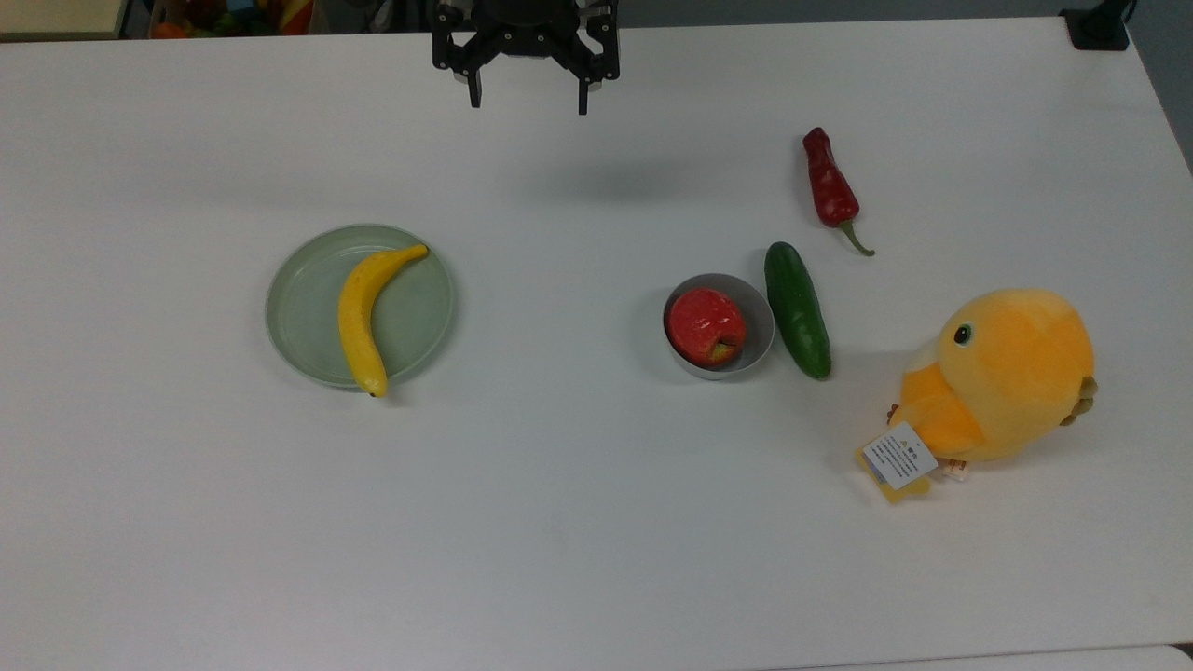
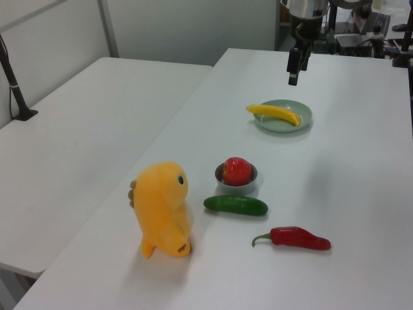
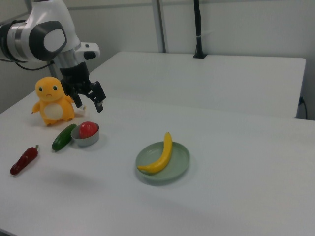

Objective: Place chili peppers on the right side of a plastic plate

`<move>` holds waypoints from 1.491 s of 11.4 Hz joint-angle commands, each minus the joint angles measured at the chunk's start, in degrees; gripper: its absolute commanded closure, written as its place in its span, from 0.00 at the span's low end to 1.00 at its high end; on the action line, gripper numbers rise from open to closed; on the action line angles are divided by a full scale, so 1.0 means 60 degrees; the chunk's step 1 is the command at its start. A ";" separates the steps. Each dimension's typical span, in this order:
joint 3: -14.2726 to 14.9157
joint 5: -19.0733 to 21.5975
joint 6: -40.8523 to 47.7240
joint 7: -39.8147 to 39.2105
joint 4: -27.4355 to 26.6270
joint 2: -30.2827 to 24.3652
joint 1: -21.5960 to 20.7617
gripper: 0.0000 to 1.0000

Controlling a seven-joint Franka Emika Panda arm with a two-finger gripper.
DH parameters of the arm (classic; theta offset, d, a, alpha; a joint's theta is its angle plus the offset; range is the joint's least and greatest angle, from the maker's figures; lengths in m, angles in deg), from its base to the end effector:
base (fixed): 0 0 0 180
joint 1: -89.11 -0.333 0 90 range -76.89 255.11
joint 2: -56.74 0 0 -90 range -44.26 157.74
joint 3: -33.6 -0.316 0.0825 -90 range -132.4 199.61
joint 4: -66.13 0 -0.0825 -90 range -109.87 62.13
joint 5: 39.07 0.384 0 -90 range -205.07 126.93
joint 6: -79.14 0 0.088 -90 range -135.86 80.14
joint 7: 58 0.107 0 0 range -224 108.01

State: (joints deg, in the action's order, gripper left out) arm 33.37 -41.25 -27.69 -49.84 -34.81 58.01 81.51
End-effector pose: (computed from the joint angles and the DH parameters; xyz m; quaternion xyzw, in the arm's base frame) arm 0.5736 0.0759 0.5470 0.9990 0.0019 0.0425 0.0126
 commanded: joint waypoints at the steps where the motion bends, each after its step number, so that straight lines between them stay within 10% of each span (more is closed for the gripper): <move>1: -0.0079 0.0200 0.0370 -0.0636 -0.0125 -0.0241 0.0095 0.00; 17: -0.0210 0.1108 -0.0037 -0.0612 -0.0550 -0.0169 -0.0358 0.00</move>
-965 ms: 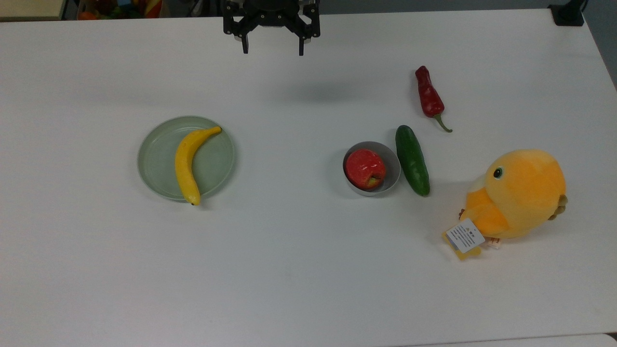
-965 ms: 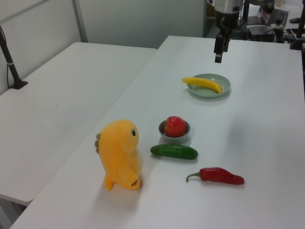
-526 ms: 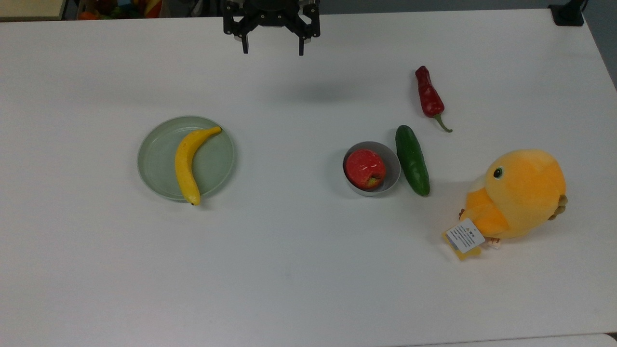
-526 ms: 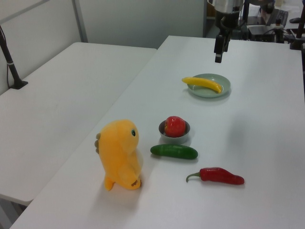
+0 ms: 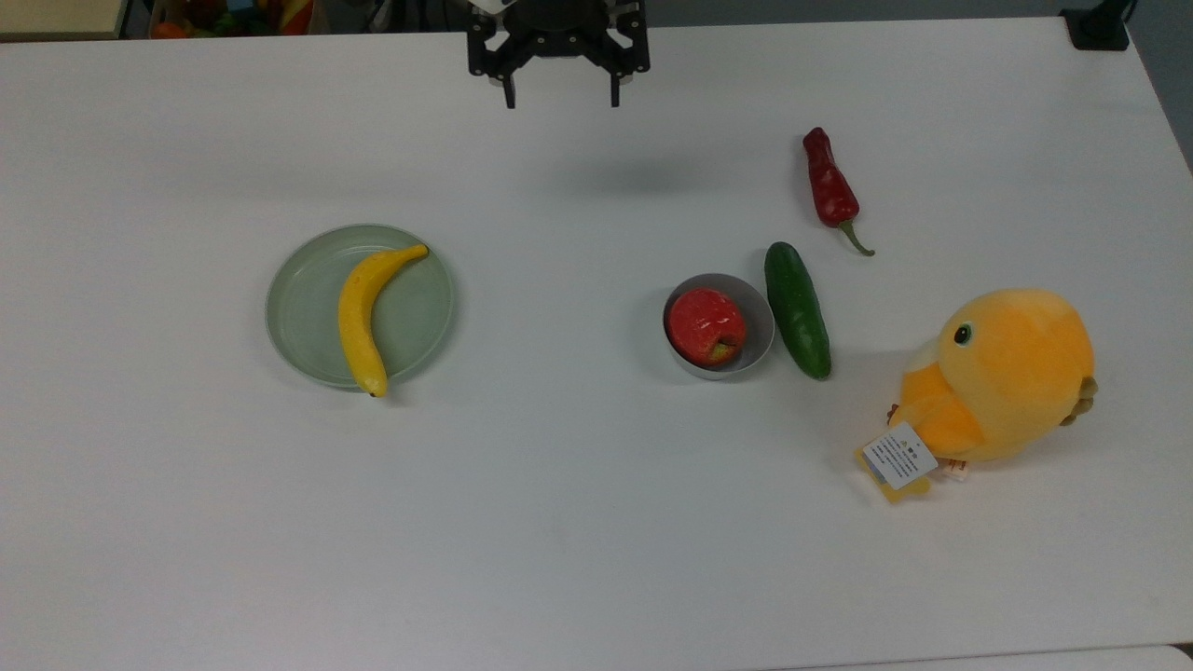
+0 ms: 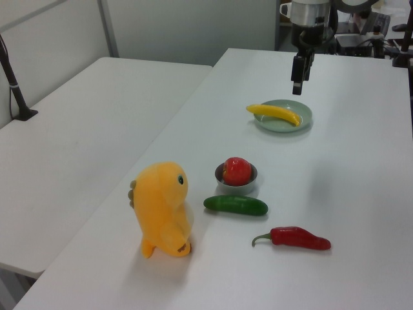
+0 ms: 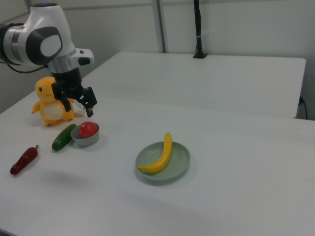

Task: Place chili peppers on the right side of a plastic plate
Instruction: 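Move the open gripper over the red chili pepper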

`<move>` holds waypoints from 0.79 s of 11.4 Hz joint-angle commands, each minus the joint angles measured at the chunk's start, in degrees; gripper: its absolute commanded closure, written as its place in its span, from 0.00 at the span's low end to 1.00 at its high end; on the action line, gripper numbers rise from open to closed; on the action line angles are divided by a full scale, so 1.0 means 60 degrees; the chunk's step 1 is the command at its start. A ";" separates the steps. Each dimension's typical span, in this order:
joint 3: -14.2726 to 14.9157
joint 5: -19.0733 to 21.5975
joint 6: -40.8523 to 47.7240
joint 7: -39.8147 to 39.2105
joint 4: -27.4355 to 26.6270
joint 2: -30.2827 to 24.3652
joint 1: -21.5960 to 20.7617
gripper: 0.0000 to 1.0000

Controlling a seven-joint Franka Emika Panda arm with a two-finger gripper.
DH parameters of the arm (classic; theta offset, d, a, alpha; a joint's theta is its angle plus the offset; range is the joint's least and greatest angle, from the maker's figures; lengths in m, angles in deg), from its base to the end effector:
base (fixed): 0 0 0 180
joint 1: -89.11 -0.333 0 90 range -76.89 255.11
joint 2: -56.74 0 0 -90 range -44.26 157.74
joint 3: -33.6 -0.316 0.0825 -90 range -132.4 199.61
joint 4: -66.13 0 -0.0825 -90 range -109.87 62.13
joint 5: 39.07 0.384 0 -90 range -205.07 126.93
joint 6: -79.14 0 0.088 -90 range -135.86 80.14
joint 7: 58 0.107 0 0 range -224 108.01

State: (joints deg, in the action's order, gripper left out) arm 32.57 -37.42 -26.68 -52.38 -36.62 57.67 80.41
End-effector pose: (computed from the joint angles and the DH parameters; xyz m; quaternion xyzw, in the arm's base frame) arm 0.5636 0.0989 0.5334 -0.9992 -0.0322 -0.0166 0.0164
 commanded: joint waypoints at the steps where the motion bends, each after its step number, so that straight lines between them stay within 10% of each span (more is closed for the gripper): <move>1: -0.0207 0.0560 -0.0220 -0.0189 -0.0248 -0.0068 -0.0277 0.00; 9: -0.1875 0.0619 -0.1567 0.1379 -0.1287 0.0636 -0.1127 0.00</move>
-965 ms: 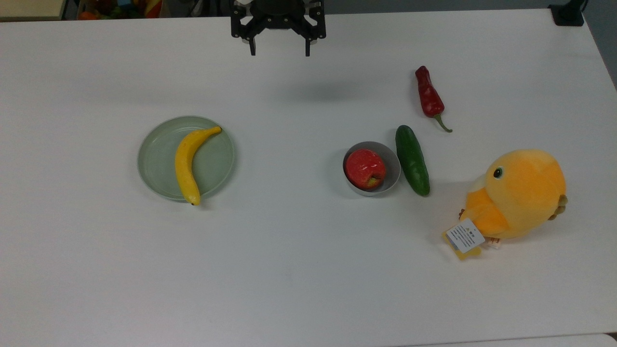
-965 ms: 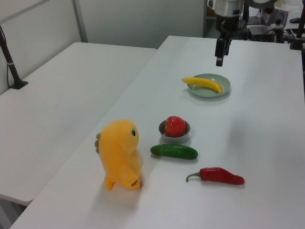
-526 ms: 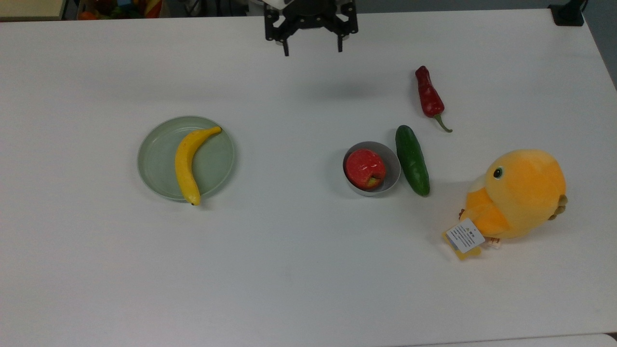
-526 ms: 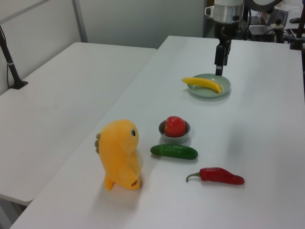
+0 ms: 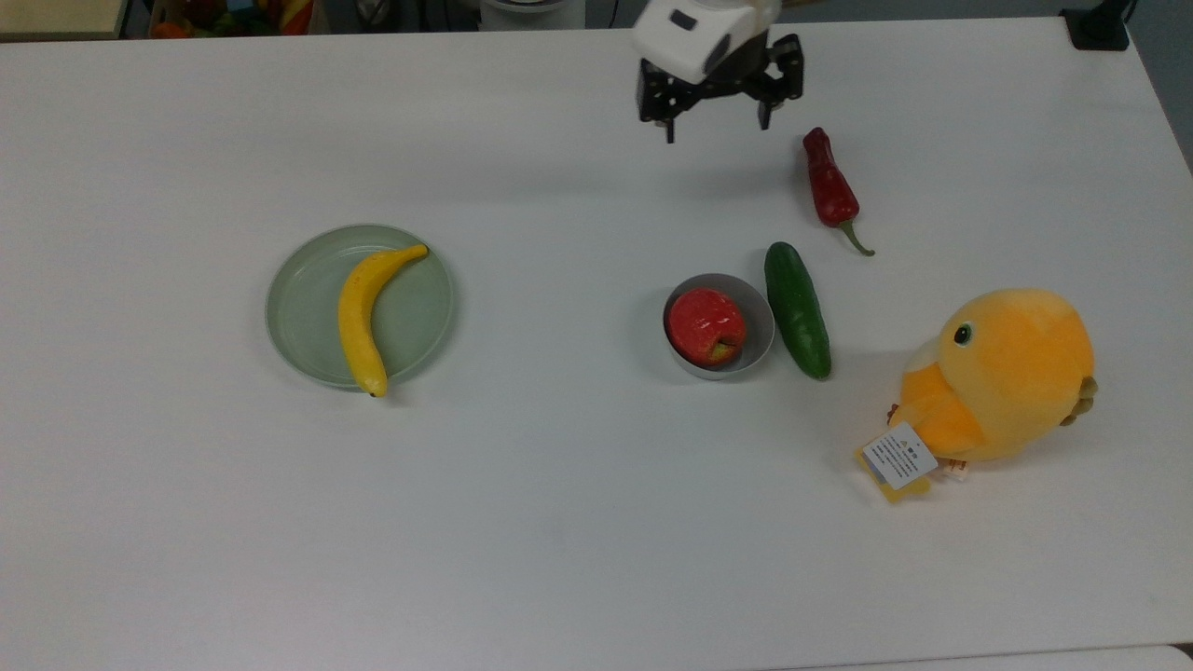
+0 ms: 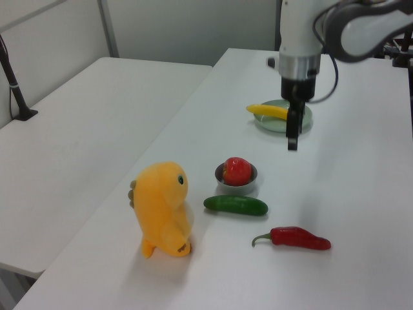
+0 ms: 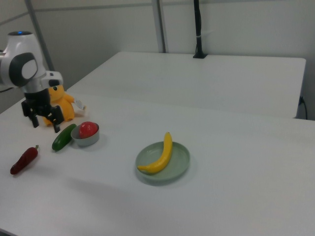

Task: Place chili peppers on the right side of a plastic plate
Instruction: 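Move the open gripper over the red chili pepper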

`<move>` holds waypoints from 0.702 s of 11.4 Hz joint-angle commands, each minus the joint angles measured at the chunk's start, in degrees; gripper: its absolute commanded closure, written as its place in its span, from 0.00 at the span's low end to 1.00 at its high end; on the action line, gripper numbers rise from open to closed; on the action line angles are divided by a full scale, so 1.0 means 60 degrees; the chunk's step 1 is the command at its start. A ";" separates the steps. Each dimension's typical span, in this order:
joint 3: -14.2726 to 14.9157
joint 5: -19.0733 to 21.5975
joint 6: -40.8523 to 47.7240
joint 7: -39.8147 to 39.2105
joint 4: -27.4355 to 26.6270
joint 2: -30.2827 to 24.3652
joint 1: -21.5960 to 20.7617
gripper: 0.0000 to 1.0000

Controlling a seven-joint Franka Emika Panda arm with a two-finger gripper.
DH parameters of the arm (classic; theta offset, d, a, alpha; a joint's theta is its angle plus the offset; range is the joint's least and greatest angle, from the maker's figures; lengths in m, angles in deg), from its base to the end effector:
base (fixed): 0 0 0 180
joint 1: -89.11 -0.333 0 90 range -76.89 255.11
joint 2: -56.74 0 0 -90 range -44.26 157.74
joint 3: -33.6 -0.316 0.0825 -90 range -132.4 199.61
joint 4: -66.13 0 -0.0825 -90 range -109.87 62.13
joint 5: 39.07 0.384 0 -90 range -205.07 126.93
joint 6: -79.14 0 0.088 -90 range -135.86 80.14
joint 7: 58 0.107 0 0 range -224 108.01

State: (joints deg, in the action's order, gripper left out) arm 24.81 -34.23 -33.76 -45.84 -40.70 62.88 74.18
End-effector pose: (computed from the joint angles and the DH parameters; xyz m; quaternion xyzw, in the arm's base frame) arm 0.5384 0.2397 0.4584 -0.9954 -0.0838 0.0146 0.0447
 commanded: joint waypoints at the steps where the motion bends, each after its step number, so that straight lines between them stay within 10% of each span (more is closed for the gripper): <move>1: -0.0816 0.0101 -0.0387 0.0304 -0.0667 -0.0219 -0.0133 0.00; 8: -0.0994 -0.0088 -0.1031 0.1268 -0.0581 0.1154 -0.1319 0.00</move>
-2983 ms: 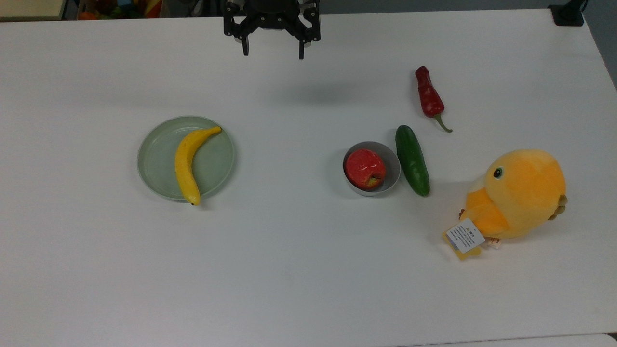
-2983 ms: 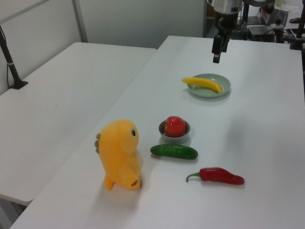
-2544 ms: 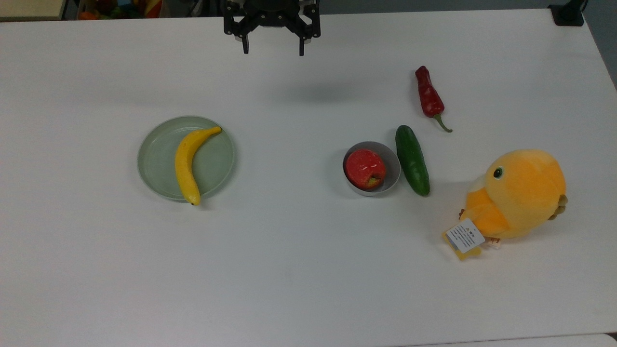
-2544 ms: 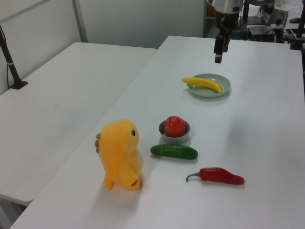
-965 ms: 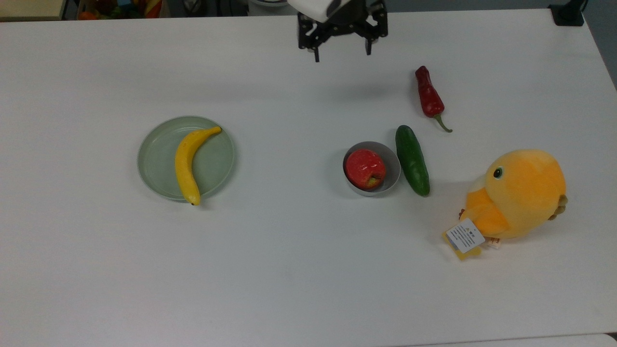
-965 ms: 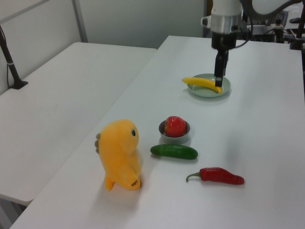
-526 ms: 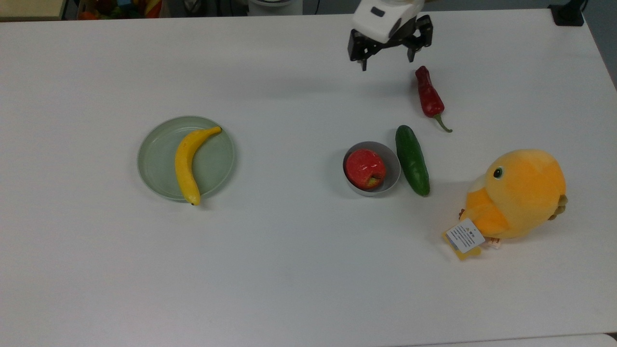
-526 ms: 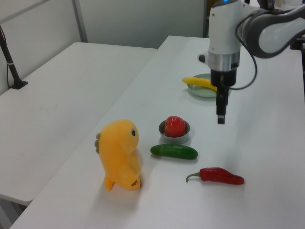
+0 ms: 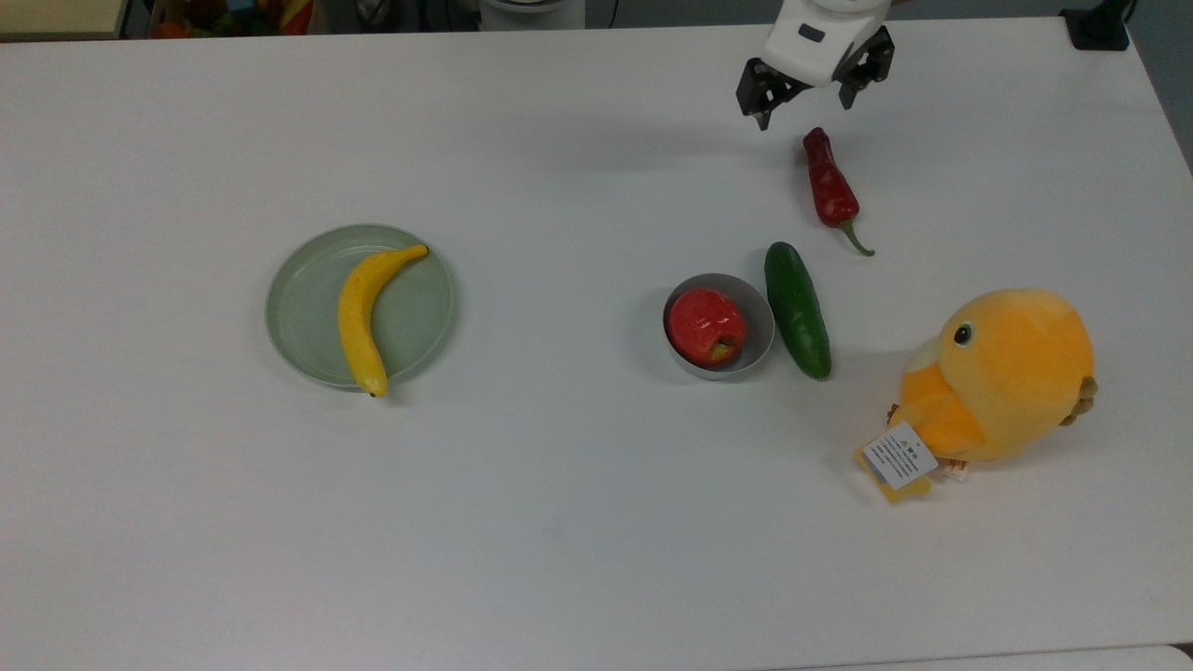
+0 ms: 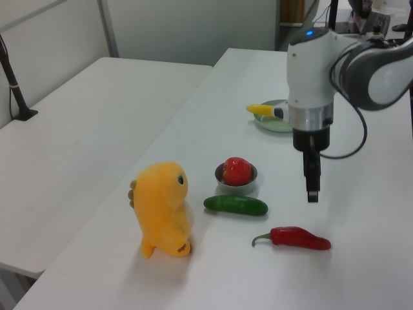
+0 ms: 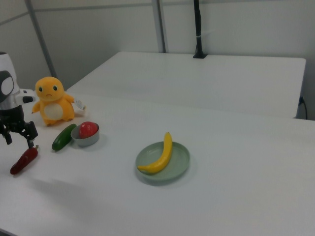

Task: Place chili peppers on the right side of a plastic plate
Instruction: 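Move the open gripper over the red chili pepper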

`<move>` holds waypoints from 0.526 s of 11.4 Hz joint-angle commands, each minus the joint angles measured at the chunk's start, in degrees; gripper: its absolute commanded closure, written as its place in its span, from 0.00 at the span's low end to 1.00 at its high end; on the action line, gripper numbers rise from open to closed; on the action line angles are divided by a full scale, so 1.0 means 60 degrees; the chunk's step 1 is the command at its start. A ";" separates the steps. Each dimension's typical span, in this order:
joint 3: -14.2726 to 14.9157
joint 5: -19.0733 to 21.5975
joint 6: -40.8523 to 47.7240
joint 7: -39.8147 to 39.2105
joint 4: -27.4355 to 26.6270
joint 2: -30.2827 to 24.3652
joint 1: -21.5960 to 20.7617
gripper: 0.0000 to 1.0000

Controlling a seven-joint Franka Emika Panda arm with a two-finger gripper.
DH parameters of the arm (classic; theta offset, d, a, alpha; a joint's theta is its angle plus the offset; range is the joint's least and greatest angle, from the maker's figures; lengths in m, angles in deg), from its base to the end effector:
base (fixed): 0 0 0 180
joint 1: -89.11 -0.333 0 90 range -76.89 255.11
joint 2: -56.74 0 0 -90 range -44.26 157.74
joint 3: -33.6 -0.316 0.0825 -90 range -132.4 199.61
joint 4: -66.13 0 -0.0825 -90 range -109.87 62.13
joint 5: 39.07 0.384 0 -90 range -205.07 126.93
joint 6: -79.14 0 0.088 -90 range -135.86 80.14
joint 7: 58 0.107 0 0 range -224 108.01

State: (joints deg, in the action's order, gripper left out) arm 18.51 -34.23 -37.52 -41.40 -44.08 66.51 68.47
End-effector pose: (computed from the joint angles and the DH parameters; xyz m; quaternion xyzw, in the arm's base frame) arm 0.4793 0.3443 0.4018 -0.9873 -0.1449 0.0498 0.0416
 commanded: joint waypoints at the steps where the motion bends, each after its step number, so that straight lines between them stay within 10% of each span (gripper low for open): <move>1: 0.0055 -0.0233 -0.0595 0.0733 0.0071 0.0830 -0.0485 0.00; 5: 0.0055 -0.1039 -0.1460 0.1934 0.0233 0.1667 -0.0705 0.00; 6: 0.0069 -0.1069 -0.1475 0.1965 0.0233 0.1668 -0.0706 0.14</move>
State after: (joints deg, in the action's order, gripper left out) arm 18.52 -39.02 -45.35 -32.60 -43.69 75.65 65.01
